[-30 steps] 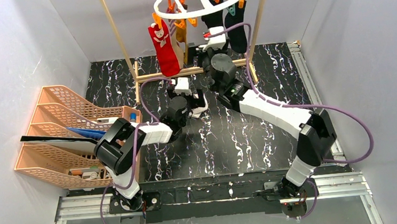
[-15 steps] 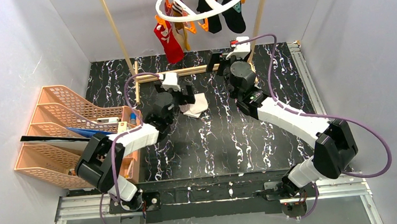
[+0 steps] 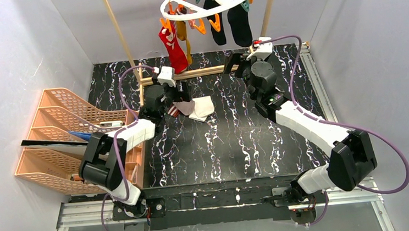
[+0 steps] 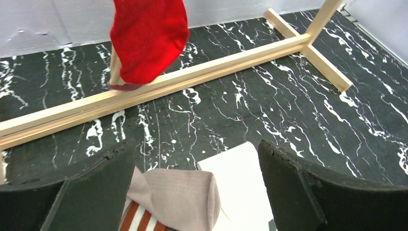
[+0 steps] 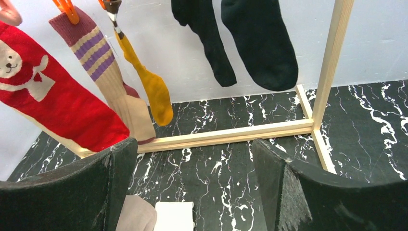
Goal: Remove the socks clipped to the hanger
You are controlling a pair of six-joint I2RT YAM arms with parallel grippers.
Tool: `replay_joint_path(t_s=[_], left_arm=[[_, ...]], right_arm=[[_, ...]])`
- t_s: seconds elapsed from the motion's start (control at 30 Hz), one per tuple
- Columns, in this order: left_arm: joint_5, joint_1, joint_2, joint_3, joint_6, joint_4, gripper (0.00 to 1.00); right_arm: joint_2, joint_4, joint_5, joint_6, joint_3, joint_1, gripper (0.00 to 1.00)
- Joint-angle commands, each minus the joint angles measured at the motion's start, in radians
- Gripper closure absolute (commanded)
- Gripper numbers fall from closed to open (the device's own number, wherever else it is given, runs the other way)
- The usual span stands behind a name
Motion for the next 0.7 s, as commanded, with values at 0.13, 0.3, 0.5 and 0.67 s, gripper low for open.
replay_joint_path(t_s=[0.13,0.3,0.5,0.67], left_arm=[[0.074,0.022,0.103,0.133,0.05,0.028,0.08],[0.043,0.036,0.14,0.186,0.068,0.003,0.13],[0.062,0.044,0.182,0.251,0.086,0.003,0.14],[0.064,0.047,0.233,0.334,0.094,-0.013,0.31]], right_arm=[[-0.061,0.017,-0.062,0.029,-0.02,-0.044,0.04],[-0.089,0.008,-0.081,0.032,-0.03,-0.065,0.04],[-0.109,0.002,-0.098,0.04,-0.036,-0.075,0.04],[-0.126,-0.011,-0.104,0.041,-0.035,-0.076,0.04]])
